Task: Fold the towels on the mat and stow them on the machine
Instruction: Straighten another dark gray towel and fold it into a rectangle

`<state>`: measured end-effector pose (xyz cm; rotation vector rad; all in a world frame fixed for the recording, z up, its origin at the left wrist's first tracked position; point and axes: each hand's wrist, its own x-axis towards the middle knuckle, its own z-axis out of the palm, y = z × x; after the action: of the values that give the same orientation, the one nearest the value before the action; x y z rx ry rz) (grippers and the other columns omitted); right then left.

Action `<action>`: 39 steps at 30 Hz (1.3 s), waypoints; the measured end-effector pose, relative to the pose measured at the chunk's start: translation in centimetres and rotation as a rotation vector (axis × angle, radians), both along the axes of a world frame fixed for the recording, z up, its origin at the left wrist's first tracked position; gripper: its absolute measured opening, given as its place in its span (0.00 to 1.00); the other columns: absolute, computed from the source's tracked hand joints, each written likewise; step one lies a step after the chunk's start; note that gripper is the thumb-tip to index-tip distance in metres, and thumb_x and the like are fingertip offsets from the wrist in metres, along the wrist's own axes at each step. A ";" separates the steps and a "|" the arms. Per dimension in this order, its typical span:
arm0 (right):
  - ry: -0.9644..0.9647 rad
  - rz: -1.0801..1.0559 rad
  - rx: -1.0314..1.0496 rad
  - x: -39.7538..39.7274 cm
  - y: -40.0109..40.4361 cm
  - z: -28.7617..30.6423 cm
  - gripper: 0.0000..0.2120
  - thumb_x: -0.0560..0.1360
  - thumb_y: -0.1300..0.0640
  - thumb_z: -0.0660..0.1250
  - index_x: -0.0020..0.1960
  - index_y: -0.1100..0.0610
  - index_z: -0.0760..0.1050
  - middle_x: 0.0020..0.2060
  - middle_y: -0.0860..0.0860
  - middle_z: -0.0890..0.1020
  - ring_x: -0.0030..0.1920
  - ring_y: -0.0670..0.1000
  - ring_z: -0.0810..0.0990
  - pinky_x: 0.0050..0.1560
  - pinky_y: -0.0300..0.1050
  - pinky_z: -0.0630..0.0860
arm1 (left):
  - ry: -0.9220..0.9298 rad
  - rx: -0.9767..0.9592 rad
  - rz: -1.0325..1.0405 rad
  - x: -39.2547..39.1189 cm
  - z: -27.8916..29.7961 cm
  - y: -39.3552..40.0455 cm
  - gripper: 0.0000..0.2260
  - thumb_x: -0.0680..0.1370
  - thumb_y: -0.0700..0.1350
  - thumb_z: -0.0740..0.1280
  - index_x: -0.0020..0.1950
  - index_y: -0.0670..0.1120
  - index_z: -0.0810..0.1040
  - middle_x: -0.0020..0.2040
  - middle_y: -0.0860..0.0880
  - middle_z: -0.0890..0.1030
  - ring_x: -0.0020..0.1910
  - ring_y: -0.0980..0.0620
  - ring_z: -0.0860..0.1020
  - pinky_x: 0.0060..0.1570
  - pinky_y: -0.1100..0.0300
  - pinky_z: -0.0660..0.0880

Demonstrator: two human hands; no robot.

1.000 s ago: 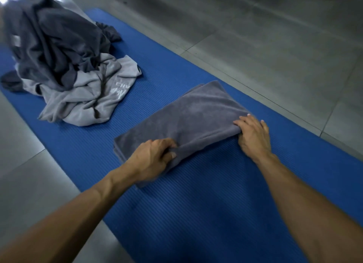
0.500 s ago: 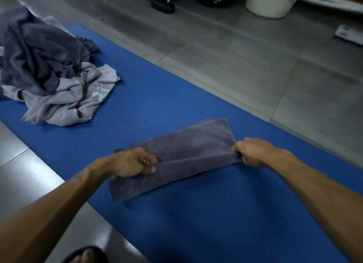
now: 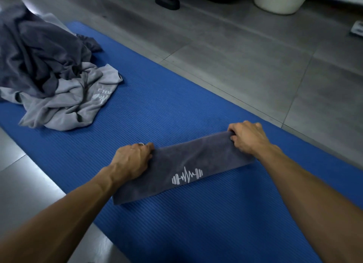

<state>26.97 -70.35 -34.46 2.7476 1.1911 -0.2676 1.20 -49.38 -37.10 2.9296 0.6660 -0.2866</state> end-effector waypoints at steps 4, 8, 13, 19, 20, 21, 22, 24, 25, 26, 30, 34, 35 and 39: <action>-0.016 -0.025 -0.008 -0.1 0.4 -1.8 0.03 0.81 0.55 0.59 0.49 0.49 0.69 0.41 0.46 0.74 0.50 0.51 0.73 0.54 0.49 0.65 | 0.006 0.028 0.002 0.4 -1.2 0.1 0.10 0.82 0.51 0.54 0.59 0.50 0.70 0.54 0.51 0.79 0.51 0.47 0.79 0.42 0.53 0.72; -0.018 -0.063 0.051 0.3 0.2 -3.0 0.05 0.81 0.55 0.59 0.55 0.50 0.72 0.48 0.48 0.78 0.55 0.52 0.73 0.57 0.50 0.66 | 0.031 0.052 0.039 0.7 -1.4 0.1 0.10 0.81 0.50 0.56 0.58 0.50 0.72 0.53 0.51 0.79 0.52 0.48 0.78 0.46 0.54 0.70; -0.021 -0.056 0.111 0.6 0.4 -3.8 0.08 0.81 0.56 0.59 0.60 0.51 0.72 0.53 0.50 0.79 0.57 0.52 0.73 0.59 0.51 0.67 | -0.115 0.202 -0.070 1.3 -1.4 -1.1 0.10 0.75 0.46 0.60 0.55 0.49 0.76 0.51 0.50 0.78 0.52 0.48 0.75 0.56 0.52 0.67; -0.193 -0.115 0.161 -0.1 0.6 -4.4 0.14 0.79 0.56 0.63 0.64 0.54 0.72 0.59 0.54 0.76 0.62 0.55 0.71 0.66 0.57 0.65 | 0.020 -0.068 -0.206 0.5 -3.9 -3.5 0.28 0.81 0.63 0.40 0.79 0.54 0.47 0.79 0.52 0.50 0.78 0.47 0.48 0.76 0.43 0.46; -0.236 -0.116 0.249 -1.2 1.0 -4.4 0.15 0.78 0.57 0.64 0.65 0.56 0.72 0.61 0.55 0.76 0.64 0.57 0.70 0.68 0.61 0.64 | 0.034 -0.066 -0.176 0.2 -4.5 -3.5 0.29 0.80 0.64 0.37 0.79 0.55 0.43 0.79 0.52 0.46 0.78 0.48 0.44 0.76 0.43 0.43; -0.236 -0.073 0.345 -2.8 1.5 -4.6 0.16 0.78 0.57 0.63 0.66 0.57 0.71 0.64 0.57 0.74 0.67 0.57 0.69 0.69 0.62 0.63 | 0.027 -0.048 -0.159 0.0 -4.9 -3.6 0.30 0.79 0.65 0.36 0.79 0.55 0.41 0.79 0.53 0.44 0.78 0.48 0.42 0.75 0.43 0.42; -0.183 0.014 0.408 -4.9 2.2 -5.1 0.18 0.80 0.55 0.60 0.68 0.58 0.70 0.68 0.57 0.72 0.70 0.57 0.67 0.70 0.62 0.62 | 0.031 -0.037 -0.151 -0.1 -5.1 -3.6 0.30 0.79 0.66 0.36 0.78 0.54 0.40 0.79 0.53 0.42 0.78 0.48 0.41 0.76 0.44 0.41; 0.037 0.203 0.369 -9.2 3.3 -6.5 0.24 0.82 0.49 0.51 0.74 0.57 0.64 0.74 0.55 0.65 0.76 0.54 0.60 0.74 0.58 0.58 | 0.014 -0.040 -0.125 -0.1 -5.5 -3.4 0.33 0.78 0.67 0.36 0.79 0.51 0.41 0.78 0.52 0.42 0.78 0.49 0.42 0.76 0.48 0.40; 0.123 0.258 0.304 -10.5 3.6 -7.2 0.26 0.82 0.46 0.47 0.77 0.55 0.60 0.77 0.53 0.61 0.77 0.52 0.55 0.76 0.56 0.53 | -0.014 -0.046 -0.102 -0.1 -5.4 -3.4 0.36 0.77 0.68 0.35 0.79 0.48 0.43 0.79 0.51 0.44 0.78 0.50 0.44 0.75 0.49 0.41; 0.160 0.289 0.237 -10.6 3.5 -7.6 0.28 0.81 0.43 0.43 0.78 0.53 0.55 0.78 0.51 0.55 0.78 0.50 0.50 0.77 0.54 0.47 | -0.032 -0.052 -0.083 -0.1 -5.4 -3.3 0.38 0.76 0.69 0.35 0.79 0.46 0.43 0.79 0.50 0.46 0.78 0.50 0.46 0.76 0.51 0.41; 0.089 0.354 0.048 -4.7 0.2 -7.7 0.31 0.78 0.34 0.32 0.77 0.45 0.35 0.78 0.47 0.39 0.77 0.47 0.36 0.77 0.53 0.36 | -0.029 -0.086 -0.075 -0.1 -5.4 -3.0 0.40 0.75 0.71 0.36 0.79 0.45 0.40 0.80 0.49 0.46 0.78 0.52 0.44 0.76 0.52 0.40; 0.020 0.116 -0.079 0.8 -3.4 -7.4 0.36 0.73 0.32 0.25 0.77 0.46 0.33 0.78 0.47 0.39 0.77 0.47 0.36 0.77 0.56 0.37 | -0.022 -0.083 -0.080 0.0 -5.2 -3.0 0.39 0.76 0.70 0.38 0.79 0.46 0.38 0.80 0.50 0.45 0.78 0.52 0.42 0.76 0.52 0.40; 0.011 0.034 -0.092 1.3 -3.6 -7.1 0.37 0.73 0.32 0.26 0.78 0.47 0.35 0.79 0.47 0.40 0.78 0.49 0.37 0.76 0.58 0.37 | -0.023 -0.073 -0.081 0.1 -5.2 -3.0 0.39 0.76 0.70 0.38 0.79 0.46 0.38 0.80 0.49 0.45 0.78 0.52 0.42 0.76 0.52 0.40; -0.123 0.001 0.037 -3.6 0.0 -5.8 0.33 0.79 0.40 0.35 0.79 0.55 0.46 0.79 0.52 0.47 0.79 0.55 0.43 0.76 0.62 0.43 | -0.030 -0.050 -0.092 0.3 -5.3 -3.1 0.39 0.77 0.69 0.39 0.79 0.45 0.40 0.80 0.48 0.46 0.78 0.51 0.43 0.76 0.51 0.40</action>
<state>23.32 -70.40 -40.23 2.7487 1.1777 -0.0757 1.51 -52.46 -42.41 2.9157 0.5131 -0.2640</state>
